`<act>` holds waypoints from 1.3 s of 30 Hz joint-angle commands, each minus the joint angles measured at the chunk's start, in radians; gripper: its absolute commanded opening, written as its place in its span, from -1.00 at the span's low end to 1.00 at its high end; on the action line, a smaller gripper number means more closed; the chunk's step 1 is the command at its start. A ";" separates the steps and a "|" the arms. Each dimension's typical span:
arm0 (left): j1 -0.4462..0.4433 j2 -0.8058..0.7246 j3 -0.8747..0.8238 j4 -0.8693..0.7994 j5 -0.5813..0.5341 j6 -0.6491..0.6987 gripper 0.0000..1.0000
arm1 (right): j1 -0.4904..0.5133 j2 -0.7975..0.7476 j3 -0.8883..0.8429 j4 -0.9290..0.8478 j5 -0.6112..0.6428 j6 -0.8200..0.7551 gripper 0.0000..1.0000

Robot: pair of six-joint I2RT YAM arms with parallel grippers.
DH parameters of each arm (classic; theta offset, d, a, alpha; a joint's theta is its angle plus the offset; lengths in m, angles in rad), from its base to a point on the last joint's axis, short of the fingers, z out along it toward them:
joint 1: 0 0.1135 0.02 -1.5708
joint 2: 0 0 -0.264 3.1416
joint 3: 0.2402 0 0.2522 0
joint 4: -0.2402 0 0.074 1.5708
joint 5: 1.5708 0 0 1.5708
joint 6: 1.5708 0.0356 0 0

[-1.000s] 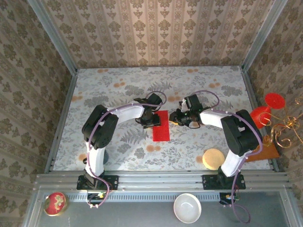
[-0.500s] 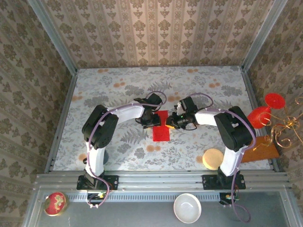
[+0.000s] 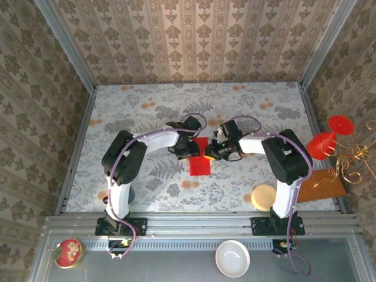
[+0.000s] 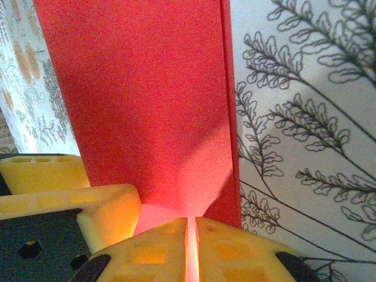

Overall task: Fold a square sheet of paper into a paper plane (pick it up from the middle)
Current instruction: Hold the square sheet of paper at the center of the table, then first fold the square sheet of paper in half at the center of the table.

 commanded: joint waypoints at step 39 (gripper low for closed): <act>-0.014 -0.216 -0.209 0.271 0.137 -0.081 -0.75 | 0.097 0.130 0.004 -0.221 0.169 -0.087 -0.80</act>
